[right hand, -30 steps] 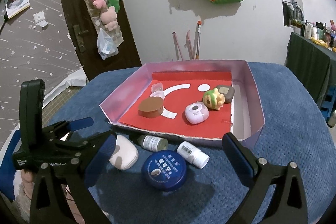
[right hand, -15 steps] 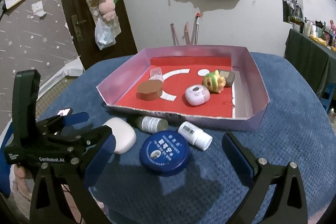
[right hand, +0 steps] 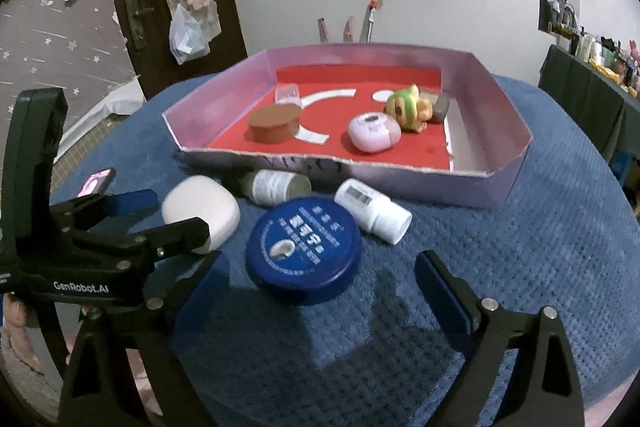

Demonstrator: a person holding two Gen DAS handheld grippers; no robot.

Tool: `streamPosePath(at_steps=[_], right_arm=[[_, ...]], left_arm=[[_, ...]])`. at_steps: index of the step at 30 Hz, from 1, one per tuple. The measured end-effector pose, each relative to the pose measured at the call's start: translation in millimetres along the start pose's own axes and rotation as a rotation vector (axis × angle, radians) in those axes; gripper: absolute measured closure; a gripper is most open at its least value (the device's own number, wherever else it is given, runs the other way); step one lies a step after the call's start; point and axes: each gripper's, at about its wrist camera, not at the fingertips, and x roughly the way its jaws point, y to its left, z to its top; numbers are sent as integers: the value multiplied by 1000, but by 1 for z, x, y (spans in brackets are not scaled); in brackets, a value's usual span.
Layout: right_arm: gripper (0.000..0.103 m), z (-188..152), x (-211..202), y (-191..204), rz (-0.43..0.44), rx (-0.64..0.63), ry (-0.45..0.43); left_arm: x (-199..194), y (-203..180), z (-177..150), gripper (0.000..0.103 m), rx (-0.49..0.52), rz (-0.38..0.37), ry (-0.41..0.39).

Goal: Organize rigid objects
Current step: 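Grasp the white oval case with the left gripper while the right gripper grasps the blue tin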

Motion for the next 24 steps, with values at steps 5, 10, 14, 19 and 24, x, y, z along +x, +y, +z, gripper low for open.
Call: streamPosePath(at_steps=[5,10,14,19,24], right_arm=[[13,-2,8,-1,0,-3,20],[20,-1,17,3,10,-20,37],[24,1,22,2,32,-28,46],[24,4,26,-1,65,-32,58],[31,6,28,-3,106,-30,61]], left_arm=[[8,5,-1,0,-14,-9,19],[12,-2,-1,0,24,20,22],[13,-2,-1,0,29,25,19],[14,-4,-1,0,50,36,21],[21,-14,-2,0,108,100,32]])
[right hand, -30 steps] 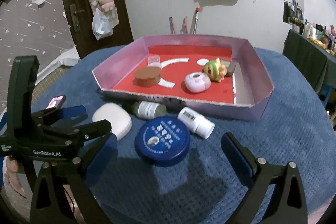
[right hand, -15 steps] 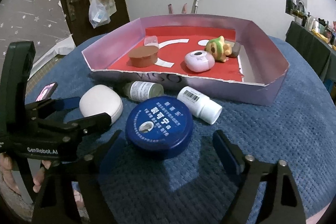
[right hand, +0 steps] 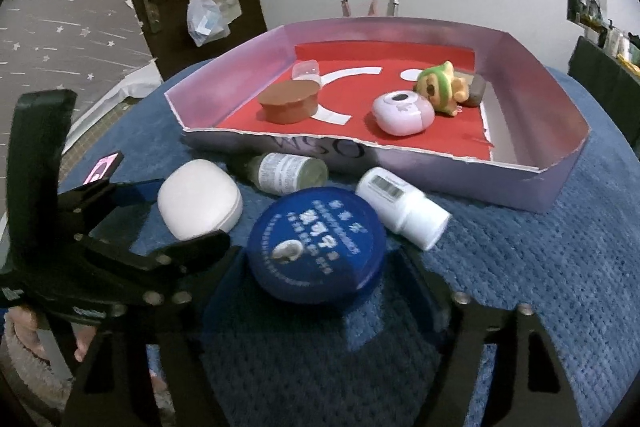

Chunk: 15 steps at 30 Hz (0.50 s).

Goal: Organize rigid objects
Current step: 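Grasp the white oval case with the left gripper while the right gripper grasps the blue tin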

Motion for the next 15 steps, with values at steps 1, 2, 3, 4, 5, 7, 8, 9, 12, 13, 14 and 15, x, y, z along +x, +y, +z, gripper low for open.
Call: streamPosePath(at_steps=[1,2,3,4,5,7,8,9,12,13,14,15], right_arm=[[31,1,-1,1,-3,2,1],[31,1,-1,1,-2,1,2],[31,1,-2,1,-2,1,3],[31,0,-3,1,-1,2,3],[31,0,-4,1,2,3,3],[31,-2,-7,2,8,5,0],[31,-2,-7,2,9,6,-1],[31,-2,-9,2,12,7,-2],[31,-3,-13,4,21,9,-10],[31,-2,-14,5,24,8,-14],[31,-2,-15,6,25,7,-16],[31,-2,-16,6,28,6,-18]], left_arm=[[0,0,0,0,-7,1,-3],[0,1,0,0,-15,-2,-3],[0,2,0,0,-22,-5,-3],[-1,3,0,0,-31,-9,-5],[-1,4,0,1,-40,-14,-8],[-4,5,-1,10,-44,-11,-13],[-6,4,-2,18,-41,-7,-18],[-8,4,-2,20,-37,-7,-23],[-10,4,-3,20,-40,-6,-17],[-10,3,-3,20,-42,-3,-16],[-10,3,-3,20,-44,0,-15],[-11,3,-3,20,-48,2,-14]])
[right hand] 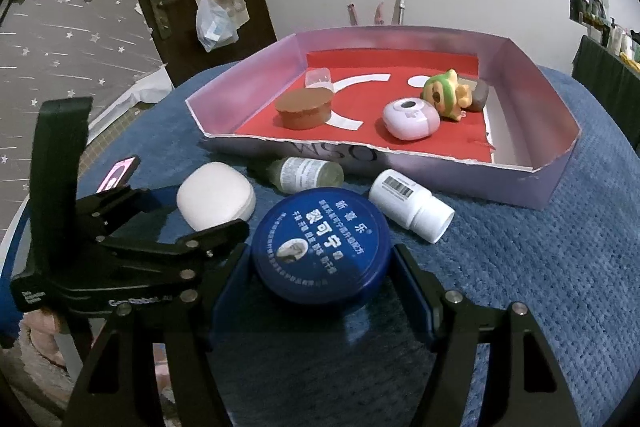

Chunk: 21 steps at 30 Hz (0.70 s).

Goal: Organize rigid objects
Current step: 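Grasp the white oval case with the left gripper while the right gripper grasps the blue tin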

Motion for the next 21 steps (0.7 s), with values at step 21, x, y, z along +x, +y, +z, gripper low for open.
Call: streamPosePath(at_steps=[21], right_arm=[[31,6,-18,7,31,3,-39]], left_arm=[[-31,-3,0,20,21,-37,-85]])
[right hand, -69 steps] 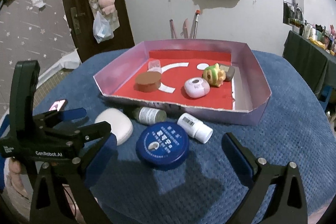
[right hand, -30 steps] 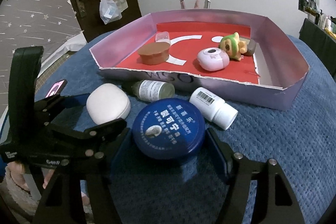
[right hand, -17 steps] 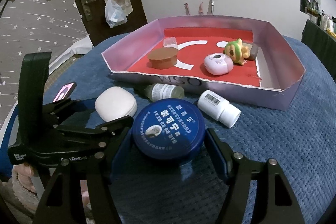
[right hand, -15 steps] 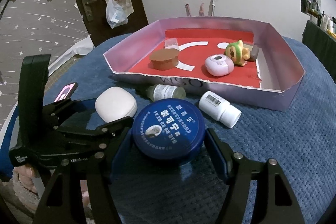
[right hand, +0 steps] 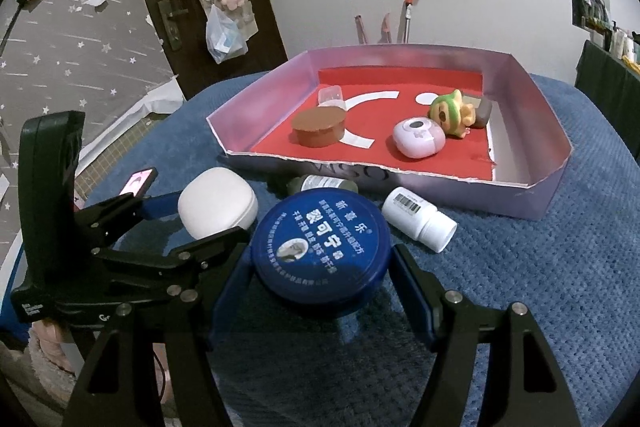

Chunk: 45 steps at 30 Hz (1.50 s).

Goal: Organize rigid objects
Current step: 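Grasp the white oval case with the left gripper while the right gripper grasps the blue tin, then carry the white case with the left gripper while the right gripper carries the blue tin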

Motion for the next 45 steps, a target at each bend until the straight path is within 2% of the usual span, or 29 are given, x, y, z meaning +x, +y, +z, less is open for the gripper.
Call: streamPosePath(at_steps=[13,23,29,38,45], right_arm=[[31,14,-14,0,32,-5,-31],[31,44,-19,-13,75,17,-40],[31,65,-11,-32,82,53,-4],[31,84,8,-51,42,58,61],[31,92,25,-59,80,91,120]], left_arm=[[-16,-3,13,20,-2,-35,-49],[-18,-5,34,20,19,-63,-68],[-7,-2,52,20,19,-78,-29],[9,0,71,20,25,-111,27],[30,-1,75,20,33,-145,108]])
